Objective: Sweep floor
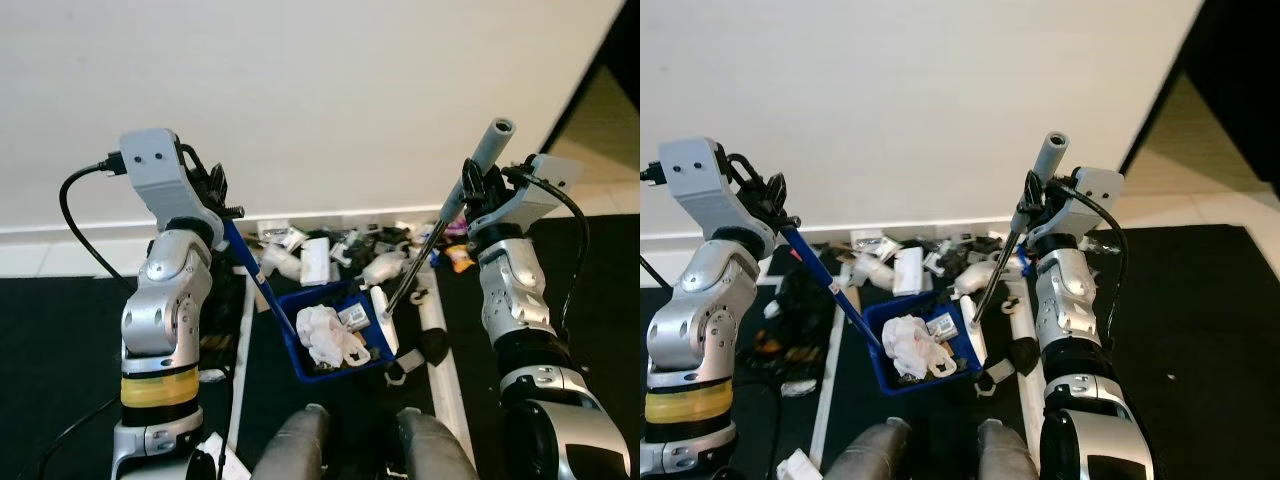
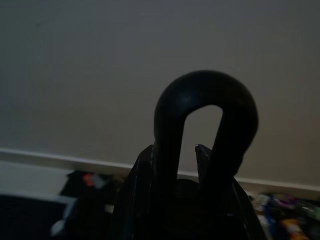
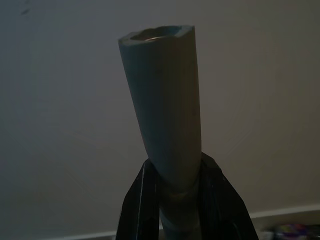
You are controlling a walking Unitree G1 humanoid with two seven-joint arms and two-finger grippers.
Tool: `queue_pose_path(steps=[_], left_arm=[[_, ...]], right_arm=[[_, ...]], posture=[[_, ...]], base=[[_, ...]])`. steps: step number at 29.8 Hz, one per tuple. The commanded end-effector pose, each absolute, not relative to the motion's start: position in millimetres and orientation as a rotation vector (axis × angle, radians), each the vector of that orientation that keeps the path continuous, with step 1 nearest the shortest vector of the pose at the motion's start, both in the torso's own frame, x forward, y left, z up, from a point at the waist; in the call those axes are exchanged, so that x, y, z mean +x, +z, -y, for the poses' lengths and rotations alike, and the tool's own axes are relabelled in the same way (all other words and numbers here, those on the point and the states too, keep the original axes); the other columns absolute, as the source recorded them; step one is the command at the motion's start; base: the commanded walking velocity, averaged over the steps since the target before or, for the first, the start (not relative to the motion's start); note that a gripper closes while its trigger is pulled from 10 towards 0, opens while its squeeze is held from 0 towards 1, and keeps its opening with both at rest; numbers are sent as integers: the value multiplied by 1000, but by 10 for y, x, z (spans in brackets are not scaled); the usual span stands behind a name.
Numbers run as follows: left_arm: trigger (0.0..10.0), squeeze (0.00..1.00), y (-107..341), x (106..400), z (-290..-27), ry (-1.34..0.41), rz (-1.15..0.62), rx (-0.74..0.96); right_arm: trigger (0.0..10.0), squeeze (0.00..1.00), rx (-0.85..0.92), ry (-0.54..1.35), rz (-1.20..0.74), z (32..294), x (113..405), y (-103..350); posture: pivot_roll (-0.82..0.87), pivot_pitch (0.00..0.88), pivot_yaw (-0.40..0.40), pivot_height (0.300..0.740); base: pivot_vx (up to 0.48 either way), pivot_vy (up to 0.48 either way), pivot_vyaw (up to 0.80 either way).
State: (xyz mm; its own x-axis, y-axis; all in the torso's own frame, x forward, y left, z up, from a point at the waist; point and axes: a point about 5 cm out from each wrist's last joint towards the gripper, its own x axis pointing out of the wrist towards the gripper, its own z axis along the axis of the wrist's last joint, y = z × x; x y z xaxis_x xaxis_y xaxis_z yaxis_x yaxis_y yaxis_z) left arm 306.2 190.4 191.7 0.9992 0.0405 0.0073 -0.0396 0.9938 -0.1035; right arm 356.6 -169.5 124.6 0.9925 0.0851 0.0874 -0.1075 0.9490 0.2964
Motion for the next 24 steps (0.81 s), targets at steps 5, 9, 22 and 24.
queue_pose_path(steps=[5,9,22,24], left_arm=[[10000,0,1937,3037,-1936,50,18,-88],[10000,0,1936,3038,-1937,49,17,-87],[10000,0,1973,3053,-1924,40,31,-94],[10000,0,1987,3059,-1924,39,37,-96]], right_arm=[[10000,0,306,125,113,1649,3578,1332],[10000,0,307,128,113,1643,3580,1335],[10000,0,304,128,113,1646,3583,1337],[10000,0,304,129,113,1645,3585,1338]], posture=[[44,122,58,740],[44,120,60,740],[43,118,58,740],[44,116,58,740]], base=[[0,0,775],[0,0,775],[0,0,775],[0,0,775]])
